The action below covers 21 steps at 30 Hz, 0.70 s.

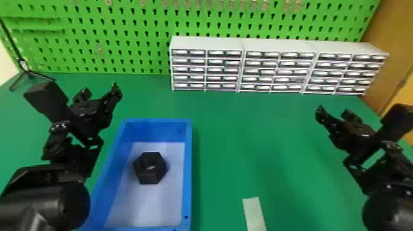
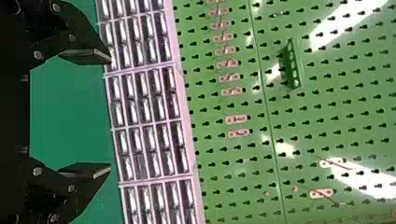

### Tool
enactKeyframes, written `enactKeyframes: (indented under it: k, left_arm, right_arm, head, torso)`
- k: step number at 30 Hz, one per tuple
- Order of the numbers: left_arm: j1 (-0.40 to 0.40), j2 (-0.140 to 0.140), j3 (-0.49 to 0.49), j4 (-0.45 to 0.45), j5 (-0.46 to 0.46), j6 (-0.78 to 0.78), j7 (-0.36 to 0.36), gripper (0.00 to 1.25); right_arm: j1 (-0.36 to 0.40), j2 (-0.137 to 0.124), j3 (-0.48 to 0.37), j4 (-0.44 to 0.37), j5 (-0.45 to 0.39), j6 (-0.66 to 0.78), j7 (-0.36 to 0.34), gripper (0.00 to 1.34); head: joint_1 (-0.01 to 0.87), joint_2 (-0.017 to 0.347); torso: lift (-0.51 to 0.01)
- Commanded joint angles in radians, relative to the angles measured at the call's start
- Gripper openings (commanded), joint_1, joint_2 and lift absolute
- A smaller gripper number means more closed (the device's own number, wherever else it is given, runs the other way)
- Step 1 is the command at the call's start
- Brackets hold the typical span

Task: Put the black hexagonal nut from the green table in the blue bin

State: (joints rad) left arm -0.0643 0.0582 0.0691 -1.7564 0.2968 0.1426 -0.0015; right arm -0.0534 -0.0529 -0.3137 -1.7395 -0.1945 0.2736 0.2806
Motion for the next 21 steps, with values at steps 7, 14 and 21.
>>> enactKeyframes:
  k: [7, 14, 21]
  left_arm:
    - [0.004, 0.000, 0.003, 0.002, -0.001, 0.000, 0.000, 0.82]
    - [0.006, 0.000, 0.004, 0.002, -0.002, 0.000, 0.000, 0.82]
    - [0.006, 0.000, 0.004, 0.003, -0.004, 0.000, 0.000, 0.82]
  right_arm:
    - [0.000, -0.032, 0.051, 0.000, 0.060, -0.001, 0.000, 0.89]
    - [0.000, -0.033, 0.058, 0.002, 0.061, 0.003, 0.000, 0.89]
    - [0.000, -0.032, 0.064, 0.006, 0.061, 0.004, 0.000, 0.89]
  head:
    - [0.692, 0.008]
    - [0.692, 0.008]
    - [0.692, 0.008]
  torso:
    - [-0.097]
    - [-0.097]
    - [-0.097]
